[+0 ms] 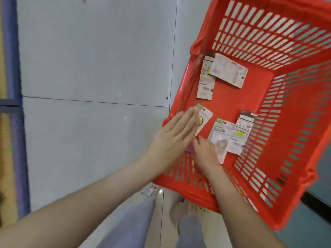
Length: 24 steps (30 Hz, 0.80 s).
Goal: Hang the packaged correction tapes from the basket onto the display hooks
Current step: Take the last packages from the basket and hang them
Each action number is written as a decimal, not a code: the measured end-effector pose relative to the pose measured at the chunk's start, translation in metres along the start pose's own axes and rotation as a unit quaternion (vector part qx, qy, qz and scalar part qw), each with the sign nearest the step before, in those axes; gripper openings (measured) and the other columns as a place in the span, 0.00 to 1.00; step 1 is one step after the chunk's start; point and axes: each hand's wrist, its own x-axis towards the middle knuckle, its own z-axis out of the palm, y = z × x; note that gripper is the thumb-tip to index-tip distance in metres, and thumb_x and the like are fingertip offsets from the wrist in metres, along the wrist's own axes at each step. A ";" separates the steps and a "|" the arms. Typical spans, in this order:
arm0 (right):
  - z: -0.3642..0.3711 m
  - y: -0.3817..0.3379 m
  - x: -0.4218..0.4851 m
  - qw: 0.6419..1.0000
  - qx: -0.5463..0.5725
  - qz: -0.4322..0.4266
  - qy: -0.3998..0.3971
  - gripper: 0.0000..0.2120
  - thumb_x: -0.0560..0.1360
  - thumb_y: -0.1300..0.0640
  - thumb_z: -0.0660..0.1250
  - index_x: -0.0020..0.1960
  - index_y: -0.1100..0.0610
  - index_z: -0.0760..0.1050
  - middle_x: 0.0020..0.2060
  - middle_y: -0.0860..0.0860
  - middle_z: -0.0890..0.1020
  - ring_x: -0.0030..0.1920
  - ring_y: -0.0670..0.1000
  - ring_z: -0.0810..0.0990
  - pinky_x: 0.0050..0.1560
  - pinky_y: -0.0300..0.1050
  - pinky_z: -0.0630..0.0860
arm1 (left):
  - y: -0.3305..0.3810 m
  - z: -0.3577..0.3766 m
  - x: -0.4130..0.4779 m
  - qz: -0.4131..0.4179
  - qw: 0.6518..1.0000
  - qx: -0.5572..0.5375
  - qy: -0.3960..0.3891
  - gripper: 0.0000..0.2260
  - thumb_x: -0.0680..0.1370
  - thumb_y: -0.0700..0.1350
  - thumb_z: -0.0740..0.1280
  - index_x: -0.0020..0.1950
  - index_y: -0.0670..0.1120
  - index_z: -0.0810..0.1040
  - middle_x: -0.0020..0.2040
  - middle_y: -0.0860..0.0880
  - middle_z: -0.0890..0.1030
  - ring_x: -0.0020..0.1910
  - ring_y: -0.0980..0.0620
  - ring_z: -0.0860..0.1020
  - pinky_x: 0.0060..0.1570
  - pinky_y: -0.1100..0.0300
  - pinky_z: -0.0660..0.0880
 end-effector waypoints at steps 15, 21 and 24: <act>-0.122 -0.012 -0.049 0.905 0.357 0.131 0.191 0.29 0.76 0.54 0.64 0.73 0.63 0.61 0.65 0.58 0.71 0.65 0.54 0.68 0.63 0.36 0.61 | 0.057 -0.021 0.041 -0.311 0.748 -0.587 0.004 0.22 0.79 0.44 0.63 0.73 0.48 0.64 0.69 0.53 0.71 0.68 0.60 0.69 0.66 0.60 0.68; -0.099 0.020 -0.036 0.904 0.378 0.129 0.156 0.30 0.77 0.44 0.55 0.75 0.57 0.62 0.66 0.52 0.69 0.68 0.47 0.64 0.67 0.29 0.54 | 0.049 0.031 0.082 -0.498 0.576 -0.647 -0.036 0.29 0.73 0.47 0.70 0.72 0.50 0.64 0.64 0.47 0.76 0.61 0.49 0.76 0.61 0.49 0.74; -0.068 0.068 -0.010 0.901 0.299 0.269 0.164 0.31 0.79 0.52 0.61 0.76 0.63 0.55 0.72 0.63 0.63 0.73 0.60 0.60 0.71 0.44 0.52 | 0.048 0.061 0.087 -0.545 0.583 -0.600 -0.058 0.28 0.77 0.44 0.68 0.74 0.48 0.61 0.68 0.46 0.72 0.65 0.46 0.72 0.62 0.56 0.70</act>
